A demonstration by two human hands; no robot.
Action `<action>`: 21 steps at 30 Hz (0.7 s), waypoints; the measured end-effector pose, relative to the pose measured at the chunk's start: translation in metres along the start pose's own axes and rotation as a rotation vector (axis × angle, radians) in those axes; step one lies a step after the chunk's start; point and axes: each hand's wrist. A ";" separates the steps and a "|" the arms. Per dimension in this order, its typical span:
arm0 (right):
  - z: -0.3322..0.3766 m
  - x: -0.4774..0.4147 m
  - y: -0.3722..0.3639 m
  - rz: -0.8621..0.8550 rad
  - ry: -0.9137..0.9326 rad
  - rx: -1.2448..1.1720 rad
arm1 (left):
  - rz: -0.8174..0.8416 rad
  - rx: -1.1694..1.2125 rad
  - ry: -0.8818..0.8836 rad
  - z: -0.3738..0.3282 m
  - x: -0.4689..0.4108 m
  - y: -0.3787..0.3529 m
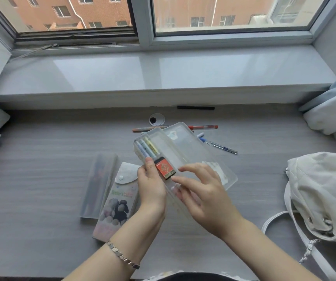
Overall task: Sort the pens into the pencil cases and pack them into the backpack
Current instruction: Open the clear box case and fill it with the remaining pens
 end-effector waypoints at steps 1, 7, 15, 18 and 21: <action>-0.003 0.000 0.000 0.045 0.007 0.014 | 0.009 -0.012 -0.008 0.000 0.000 0.000; -0.010 0.008 0.003 0.149 -0.008 0.073 | 0.070 -0.073 -0.102 -0.002 0.001 0.001; -0.019 0.009 -0.004 0.240 0.062 0.210 | 0.087 -0.177 -0.167 -0.002 -0.009 -0.001; -0.029 0.003 -0.005 0.304 0.088 0.169 | 0.080 -0.203 -0.151 -0.001 -0.017 -0.001; -0.029 -0.008 -0.007 0.349 0.115 0.110 | 0.088 -0.250 -0.150 0.000 -0.025 -0.003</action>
Point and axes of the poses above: each hand's wrist, its own x-axis away from the middle knuckle, its own y-axis out of the back of the hand, z = x × y, and after that the axes turned 4 degrees about -y, right-handed
